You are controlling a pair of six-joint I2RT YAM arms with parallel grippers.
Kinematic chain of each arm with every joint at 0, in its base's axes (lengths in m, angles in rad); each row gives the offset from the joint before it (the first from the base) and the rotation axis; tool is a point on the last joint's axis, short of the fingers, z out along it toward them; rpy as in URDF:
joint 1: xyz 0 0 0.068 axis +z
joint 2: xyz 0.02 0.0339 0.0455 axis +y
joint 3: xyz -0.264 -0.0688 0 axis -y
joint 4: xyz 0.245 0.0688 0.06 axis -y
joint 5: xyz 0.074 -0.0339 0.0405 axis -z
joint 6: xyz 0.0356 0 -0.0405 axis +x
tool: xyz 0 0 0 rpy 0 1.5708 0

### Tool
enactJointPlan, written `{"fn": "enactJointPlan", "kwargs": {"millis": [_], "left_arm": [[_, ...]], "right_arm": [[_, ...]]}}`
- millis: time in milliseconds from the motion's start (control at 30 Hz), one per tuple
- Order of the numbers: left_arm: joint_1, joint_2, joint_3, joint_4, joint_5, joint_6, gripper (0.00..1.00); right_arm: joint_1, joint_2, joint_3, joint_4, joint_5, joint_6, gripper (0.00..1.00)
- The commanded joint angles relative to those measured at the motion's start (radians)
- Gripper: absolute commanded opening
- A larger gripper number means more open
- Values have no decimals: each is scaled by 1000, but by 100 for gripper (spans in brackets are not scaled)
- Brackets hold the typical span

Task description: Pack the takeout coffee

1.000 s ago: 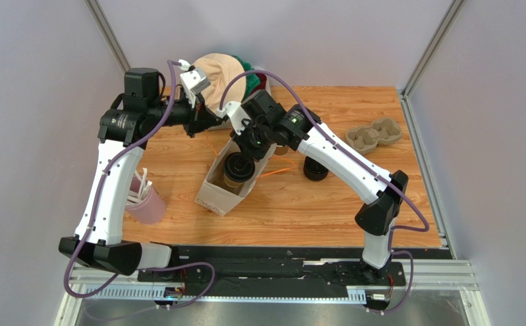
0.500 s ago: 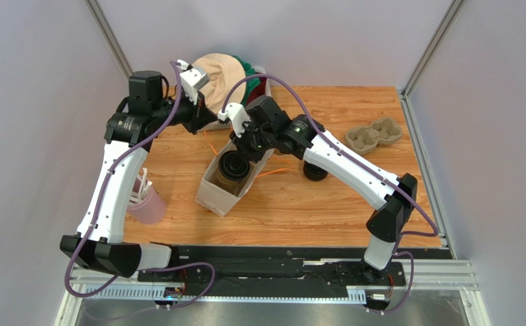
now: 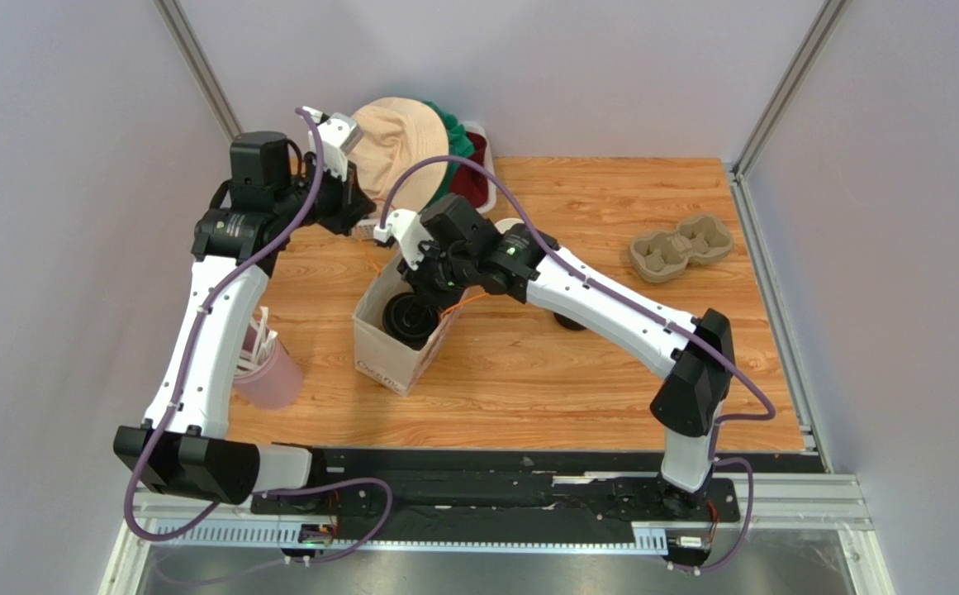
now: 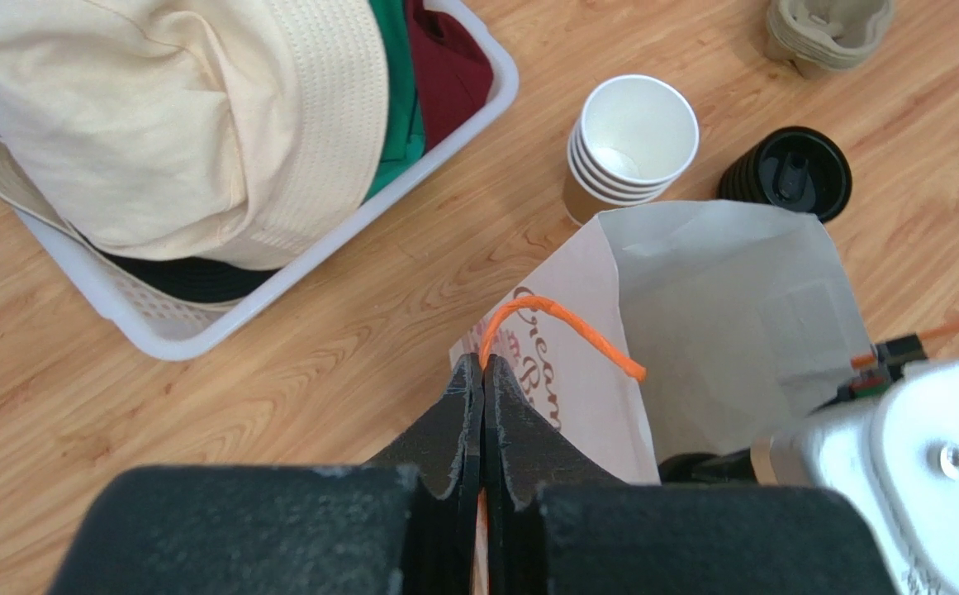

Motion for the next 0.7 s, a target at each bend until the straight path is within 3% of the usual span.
{"fn": "enactJointPlan", "kwargs": {"millis": [0, 667], "left_arm": [[14, -19, -10, 58, -4, -46, 0], [60, -63, -67, 111, -26, -120, 0]], "right_arm": [[35, 13, -2, 43, 31, 19, 0], [62, 76, -57, 69, 55, 65, 0]]}}
